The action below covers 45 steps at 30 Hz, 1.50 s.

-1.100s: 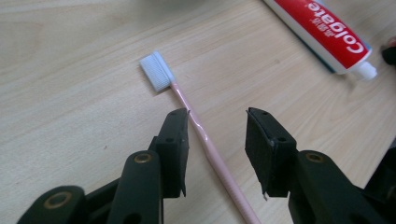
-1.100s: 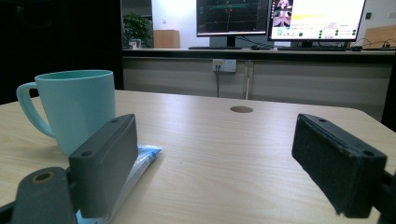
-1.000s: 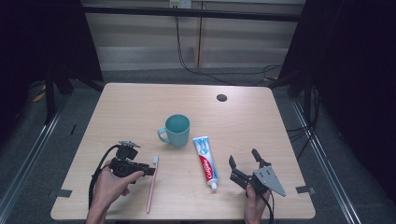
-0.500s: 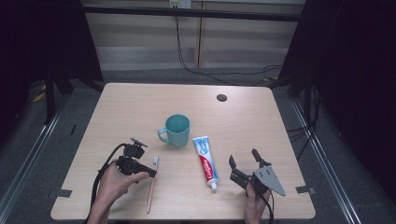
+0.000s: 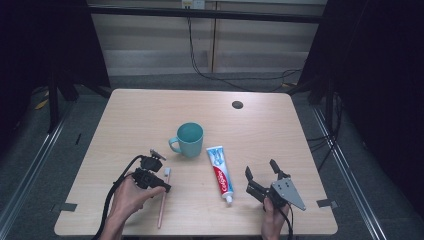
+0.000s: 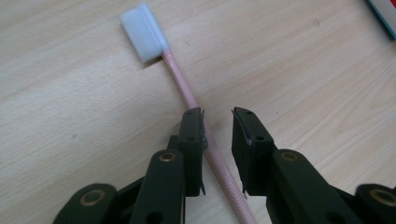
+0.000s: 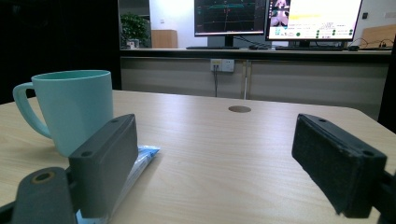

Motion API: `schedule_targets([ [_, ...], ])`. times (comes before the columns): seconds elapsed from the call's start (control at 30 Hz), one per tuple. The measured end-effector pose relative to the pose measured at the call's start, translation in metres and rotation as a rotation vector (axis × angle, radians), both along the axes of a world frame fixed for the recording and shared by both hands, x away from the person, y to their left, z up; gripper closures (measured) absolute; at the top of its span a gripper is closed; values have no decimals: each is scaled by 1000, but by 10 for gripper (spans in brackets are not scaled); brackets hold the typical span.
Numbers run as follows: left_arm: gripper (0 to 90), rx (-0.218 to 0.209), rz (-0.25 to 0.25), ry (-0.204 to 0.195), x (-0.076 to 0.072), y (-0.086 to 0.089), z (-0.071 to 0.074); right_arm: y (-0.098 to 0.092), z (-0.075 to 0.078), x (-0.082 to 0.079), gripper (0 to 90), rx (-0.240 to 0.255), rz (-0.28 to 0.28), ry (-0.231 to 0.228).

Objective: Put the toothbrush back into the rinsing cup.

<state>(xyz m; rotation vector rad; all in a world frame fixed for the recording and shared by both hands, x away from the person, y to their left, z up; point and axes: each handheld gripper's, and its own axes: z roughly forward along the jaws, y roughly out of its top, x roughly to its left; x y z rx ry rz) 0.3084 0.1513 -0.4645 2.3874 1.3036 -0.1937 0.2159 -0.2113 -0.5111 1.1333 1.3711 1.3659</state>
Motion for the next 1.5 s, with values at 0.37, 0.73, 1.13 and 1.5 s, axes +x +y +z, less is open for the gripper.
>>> schedule_targets([
  [0.37, 760, 70, -5, 6, 2, -9, -3, 0, 0, 0, 137, -2, 1, -3],
  [0.73, 782, 102, -29, 7, 5, -9, -3, 0, 0, 0, 137, -2, 0, -2],
  [1.13, 789, 85, -49, 20, 8, -7, -4, 0, 0, 0, 137, -2, 0, -3],
  [1.5, 789, 43, -47, 23, 9, -1, -5, 0, 0, 0, 137, -2, 0, -3],
])
